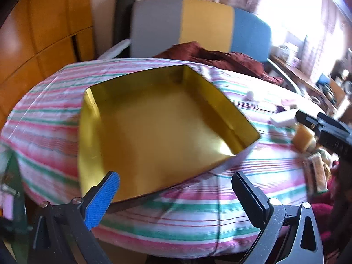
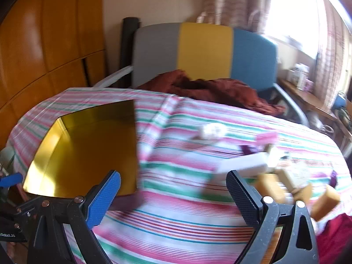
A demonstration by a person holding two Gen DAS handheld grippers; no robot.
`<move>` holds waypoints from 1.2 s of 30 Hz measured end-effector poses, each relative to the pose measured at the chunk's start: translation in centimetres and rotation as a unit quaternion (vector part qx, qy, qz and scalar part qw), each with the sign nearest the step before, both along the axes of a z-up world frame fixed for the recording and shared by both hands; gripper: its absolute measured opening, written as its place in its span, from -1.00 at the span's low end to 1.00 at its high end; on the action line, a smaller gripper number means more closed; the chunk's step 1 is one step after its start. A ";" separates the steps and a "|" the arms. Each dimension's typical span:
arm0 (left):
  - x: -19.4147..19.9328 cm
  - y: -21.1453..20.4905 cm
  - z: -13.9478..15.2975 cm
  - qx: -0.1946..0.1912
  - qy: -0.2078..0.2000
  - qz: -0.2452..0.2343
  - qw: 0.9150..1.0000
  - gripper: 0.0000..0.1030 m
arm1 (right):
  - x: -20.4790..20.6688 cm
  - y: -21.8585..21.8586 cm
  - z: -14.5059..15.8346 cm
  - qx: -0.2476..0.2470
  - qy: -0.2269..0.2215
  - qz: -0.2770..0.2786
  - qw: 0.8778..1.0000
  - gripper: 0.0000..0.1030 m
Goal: Organize objects
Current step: 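Move both grippers from the gold tray toward the pile of items, then grasp the wrapped snack bar with left gripper while right grasps yellow sock bundle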
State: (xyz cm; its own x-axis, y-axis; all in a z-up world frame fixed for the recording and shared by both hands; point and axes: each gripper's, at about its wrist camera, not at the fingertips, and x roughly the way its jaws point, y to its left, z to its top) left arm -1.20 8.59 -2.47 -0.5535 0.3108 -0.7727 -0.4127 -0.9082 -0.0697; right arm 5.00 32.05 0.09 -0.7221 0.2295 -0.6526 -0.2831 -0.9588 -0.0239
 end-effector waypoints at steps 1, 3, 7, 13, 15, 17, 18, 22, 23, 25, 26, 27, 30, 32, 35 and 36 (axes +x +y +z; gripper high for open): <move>0.2 0.8 0.1 0.002 0.001 -0.016 1.000 0.99 | 0.8 1.4 0.4 -0.001 0.001 -0.015 1.000 0.91; 0.3 2.5 0.3 0.002 -0.001 -0.046 0.999 0.99 | 2.1 3.8 1.0 -0.007 0.002 -0.039 0.999 0.91; 0.2 6.6 0.4 0.013 -0.018 -0.110 0.994 0.99 | 5.4 9.6 2.2 -0.017 -0.008 -0.106 0.994 0.91; 1.7 14.2 0.7 0.044 -0.041 -0.229 0.972 0.96 | 11.1 16.1 3.8 -0.017 -0.010 -0.195 0.981 0.91; 2.5 16.7 0.6 0.054 -0.052 -0.266 0.961 0.95 | 12.3 17.4 3.8 -0.021 -0.010 -0.214 0.977 0.92; 3.4 19.2 0.3 0.057 -0.064 -0.300 0.950 0.90 | 13.7 18.5 3.7 -0.026 -0.011 -0.231 0.973 0.91; 4.0 20.4 0.2 0.058 -0.070 -0.315 0.945 0.90 | 13.8 18.6 3.6 -0.028 -0.012 -0.233 0.972 0.91; 6.2 24.2 -0.8 0.052 -0.097 -0.360 0.926 0.89 | 14.8 19.2 3.0 -0.036 -0.020 -0.240 0.970 0.91; 6.5 24.9 -1.1 0.049 -0.102 -0.367 0.923 0.89 | 14.8 19.2 2.8 -0.037 -0.022 -0.240 0.970 0.91; 6.8 26.1 -2.1 0.041 -0.115 -0.373 0.920 0.89 | 14.8 19.2 2.4 -0.042 -0.026 -0.237 0.970 0.91; 6.8 26.6 -2.5 0.040 -0.124 -0.374 0.918 0.88 | 14.8 19.2 2.3 -0.043 -0.028 -0.235 0.971 0.91; 6.9 26.9 -2.7 0.040 -0.129 -0.375 0.917 0.88 | 14.7 19.1 2.1 -0.044 -0.031 -0.231 0.971 0.91; 6.9 28.2 -3.8 0.038 -0.141 -0.382 0.913 0.79 | 14.9 19.3 1.6 -0.044 -0.036 -0.228 0.972 0.91; 6.9 28.7 -5.0 0.033 -0.159 -0.392 0.906 0.47 | 14.9 19.5 1.3 -0.050 -0.039 -0.228 0.972 0.91; 7.1 28.4 -5.5 0.059 -0.184 -0.403 0.895 0.14 | 14.8 19.7 1.0 -0.062 -0.044 -0.227 0.971 0.91; 7.1 28.1 -5.5 0.063 -0.184 -0.407 0.892 0.06 | 14.7 19.7 0.9 -0.069 -0.049 -0.223 0.971 0.91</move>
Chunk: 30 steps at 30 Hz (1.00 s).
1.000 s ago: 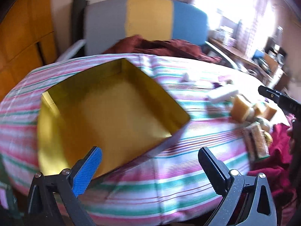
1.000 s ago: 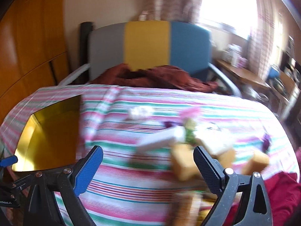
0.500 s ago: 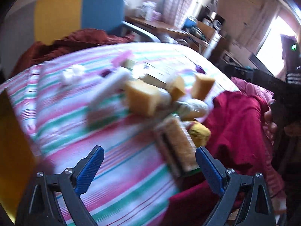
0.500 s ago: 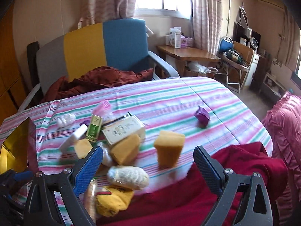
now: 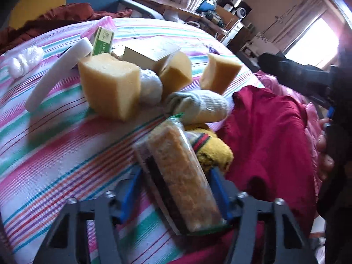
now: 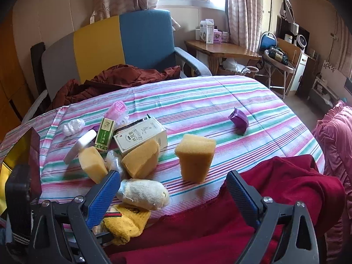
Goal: Organize objects
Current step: 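Grasp the wrapped snack bar with left gripper while right grasps yellow sock bundle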
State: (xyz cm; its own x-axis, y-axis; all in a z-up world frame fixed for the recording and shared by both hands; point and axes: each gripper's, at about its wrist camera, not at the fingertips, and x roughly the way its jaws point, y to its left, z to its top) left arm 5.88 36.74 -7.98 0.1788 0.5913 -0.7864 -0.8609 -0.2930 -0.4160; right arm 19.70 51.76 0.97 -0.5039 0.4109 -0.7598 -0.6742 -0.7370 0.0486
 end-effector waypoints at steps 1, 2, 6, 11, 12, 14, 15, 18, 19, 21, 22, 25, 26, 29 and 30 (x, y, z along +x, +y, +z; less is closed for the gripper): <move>0.0 -0.3 0.1 0.003 -0.004 -0.004 1.000 -0.03 | -0.2 0.0 -0.2 -0.010 -0.002 0.007 1.000 0.91; -0.1 -0.7 0.2 0.005 -0.006 -0.005 1.000 -0.09 | -0.4 -0.2 -0.3 -0.020 -0.004 0.015 1.000 0.91; -0.3 -2.8 0.5 0.001 0.013 -0.007 1.000 -0.19 | -1.9 -1.1 -1.3 -0.066 -0.023 0.063 0.996 0.85; -1.2 -6.7 0.7 -0.001 0.029 0.016 0.999 -0.20 | -4.8 -3.5 -4.5 -0.134 -0.096 0.129 0.978 0.72; -1.5 -7.4 0.6 -0.002 0.030 0.025 0.999 -0.20 | -5.1 -3.9 -5.0 -0.141 -0.109 0.135 0.975 0.71; -2.0 -8.2 0.4 -0.006 0.034 0.040 0.999 -0.20 | -6.2 -4.8 -6.5 -0.136 -0.153 0.140 0.969 0.63; -2.3 -8.6 0.2 -0.005 0.035 0.048 0.998 -0.20 | -6.5 -4.9 -6.8 -0.134 -0.166 0.140 0.967 0.62; -2.5 -9.7 0.1 -0.001 0.038 0.064 0.997 -0.20 | -7.6 -4.9 -8.1 -0.143 -0.197 0.138 0.960 0.62; -2.5 -10.0 0.1 -0.001 0.041 0.068 0.997 -0.20 | -7.9 -4.9 -8.5 -0.145 -0.205 0.137 0.958 0.61; -2.2 -10.4 0.1 0.000 0.047 0.071 0.996 -0.21 | -8.4 -5.1 -9.2 -0.139 -0.225 0.139 0.954 0.36; -2.1 -10.8 0.2 0.003 0.047 0.072 0.996 -0.21 | -8.5 -5.6 -9.5 -0.129 -0.234 0.145 0.953 0.24; -2.2 -11.8 0.8 0.012 0.045 0.081 0.996 -0.24 | -8.1 -6.4 -8.9 -0.128 -0.220 0.159 0.954 -0.02; -2.4 -11.9 1.2 0.016 0.043 0.084 0.995 -0.29 | -7.8 -6.7 -8.5 -0.134 -0.207 0.169 0.954 -0.08; -3.1 -12.9 2.3 0.031 0.037 0.101 0.994 -0.29 | -7.1 -8.2 -6.9 -0.143 -0.169 0.202 0.954 -0.12; -3.3 -13.3 2.7 0.036 0.035 0.108 0.993 -0.29 | -7.0 -8.7 -6.5 -0.143 -0.160 0.209 0.954 -0.12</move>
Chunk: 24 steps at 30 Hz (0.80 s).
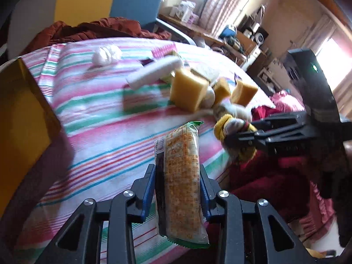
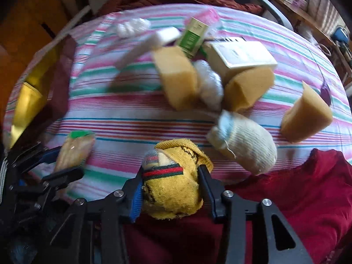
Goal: Organize objects
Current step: 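Grasp the wrapped snack bar with left gripper while right grasps yellow sock bundle, then lower snack bar and yellow sock into the gold tray, opening both grippers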
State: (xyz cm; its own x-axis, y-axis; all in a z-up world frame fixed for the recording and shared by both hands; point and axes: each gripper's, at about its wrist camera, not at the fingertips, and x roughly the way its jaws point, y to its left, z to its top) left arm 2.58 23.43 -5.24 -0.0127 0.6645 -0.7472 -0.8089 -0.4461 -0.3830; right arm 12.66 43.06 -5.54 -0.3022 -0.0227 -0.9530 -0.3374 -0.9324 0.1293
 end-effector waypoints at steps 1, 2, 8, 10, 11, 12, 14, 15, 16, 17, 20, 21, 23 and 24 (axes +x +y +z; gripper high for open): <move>-0.3 -0.4 0.4 0.005 0.000 0.008 1.000 -0.29 | -0.1 -0.5 0.5 -0.002 0.011 0.005 1.000 -0.12; -0.5 -0.9 0.8 0.009 0.000 0.015 1.000 -0.30 | -0.3 -0.9 1.0 -0.001 0.019 0.009 1.000 -0.12; -2.6 -5.7 3.3 0.038 0.006 0.084 0.996 -0.29 | -3.0 -3.7 4.1 -0.003 0.084 0.044 0.995 -0.12; -3.6 -8.0 4.1 0.043 0.016 0.119 0.992 -0.29 | -5.1 -4.5 4.8 -0.008 0.100 0.063 0.993 -0.12; -4.1 -9.0 4.5 0.044 0.022 0.136 0.989 -0.29 | -6.0 -5.3 5.0 -0.009 0.106 0.074 0.992 -0.12; -4.6 -10.2 5.0 0.045 0.028 0.156 0.986 -0.29 | -6.9 -6.3 5.3 -0.010 0.114 0.086 0.990 -0.12; -5.9 -12.7 5.6 0.046 0.041 0.197 0.978 -0.29 | -8.3 -8.1 5.9 -0.017 0.128 0.109 0.986 -0.12; -6.4 -13.9 5.8 0.043 0.048 0.218 0.974 -0.29 | -9.2 -9.1 6.0 -0.021 0.133 0.121 0.984 -0.12; -7.0 -15.2 5.8 0.038 0.054 0.242 0.968 -0.29 | -10.2 -10.1 6.3 -0.024 0.139 0.133 0.981 -0.12; -7.7 -16.4 5.8 0.031 0.059 0.264 0.962 -0.29 | -11.1 -11.1 6.2 -0.028 0.145 0.142 0.979 -0.12; -9.5 -19.4 4.9 -0.004 0.066 0.325 0.943 -0.28 | -13.5 -14.4 6.7 -0.044 0.157 0.174 0.971 -0.12; -9.9 -20.3 4.5 -0.013 0.064 0.341 0.938 -0.28 | -14.3 -15.6 6.6 -0.048 0.158 0.185 0.969 -0.12; -10.5 -21.7 3.5 -0.040 0.069 0.369 0.926 -0.20 | -15.7 -17.9 6.1 -0.054 0.155 0.203 0.965 -0.08; -10.4 -21.9 3.1 -0.049 0.070 0.377 0.922 -0.17 | -16.6 -19.1 5.7 -0.058 0.155 0.209 0.964 -0.05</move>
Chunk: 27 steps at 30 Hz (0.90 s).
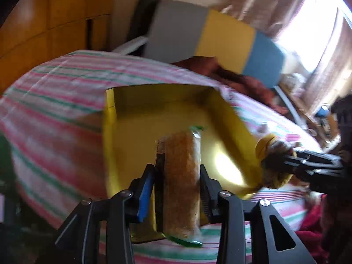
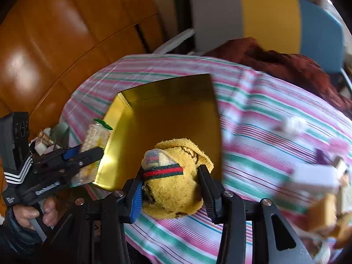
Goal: Organize objects
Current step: 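Lower snack bar and yellow sock into the gold tray, opening both grippers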
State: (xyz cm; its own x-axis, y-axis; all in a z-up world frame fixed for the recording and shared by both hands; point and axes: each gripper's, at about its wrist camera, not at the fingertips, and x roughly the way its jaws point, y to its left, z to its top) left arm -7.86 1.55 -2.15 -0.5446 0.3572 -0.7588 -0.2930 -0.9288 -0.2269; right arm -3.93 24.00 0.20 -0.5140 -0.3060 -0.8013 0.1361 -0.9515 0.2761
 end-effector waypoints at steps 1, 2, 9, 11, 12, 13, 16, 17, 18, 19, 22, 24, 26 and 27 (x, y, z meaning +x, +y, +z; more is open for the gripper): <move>-0.1 -0.6 -0.5 -0.006 -0.005 0.011 1.000 -0.04 | -0.6 -0.9 -0.4 -0.004 -0.003 0.010 1.000 -0.04; 0.1 -1.0 -0.9 -0.006 -0.008 0.018 1.000 0.08 | -1.0 -1.7 -0.7 -0.008 -0.007 0.020 1.000 0.00; 2.3 -3.1 -1.1 -0.027 0.023 0.057 0.998 0.32 | -1.2 -3.6 -3.0 -0.028 -0.033 0.038 0.998 0.39; 2.6 -2.8 -0.8 -0.037 0.036 0.061 0.997 0.43 | -0.6 -3.2 -3.2 -0.018 -0.033 0.026 0.999 0.39; 2.6 -2.5 -0.7 -0.041 0.042 0.062 0.996 0.46 | -0.2 -3.0 -3.2 -0.012 -0.030 0.019 0.999 0.39; 2.6 -2.2 -0.5 -0.044 0.050 0.063 0.996 0.51 | 0.4 -2.8 -3.1 -0.002 -0.022 0.008 1.000 0.39; 3.0 -1.1 0.2 -0.056 0.068 0.054 0.995 0.62 | 1.6 -2.6 -2.5 0.037 0.005 -0.019 0.999 0.48; 3.3 -0.8 0.4 -0.059 0.073 0.050 0.994 0.65 | 2.0 -2.6 -2.2 0.051 0.017 -0.027 0.998 0.50; 3.5 -0.4 0.7 -0.062 0.077 0.047 0.994 0.66 | 2.3 -2.6 -1.9 0.063 0.028 -0.034 0.997 0.52; 3.7 -0.1 0.9 -0.065 0.080 0.043 0.994 0.68 | 2.7 -2.6 -1.6 0.078 0.040 -0.041 0.995 0.53; 4.4 1.0 1.1 -0.071 0.084 0.032 0.993 0.69 | 3.6 -2.5 -1.0 0.109 0.070 -0.056 0.990 0.54; 4.7 1.6 1.2 -0.076 0.086 0.025 0.993 0.70 | 4.3 -2.4 -0.5 0.131 0.091 -0.065 0.985 0.54; 5.1 2.1 1.2 -0.077 0.086 0.017 0.993 0.70 | 4.7 -2.3 0.1 0.151 0.116 -0.076 0.979 0.54; 5.3 2.3 1.2 -0.078 0.087 0.013 0.993 0.70 | 5.1 -2.1 0.4 0.160 0.130 -0.082 0.975 0.54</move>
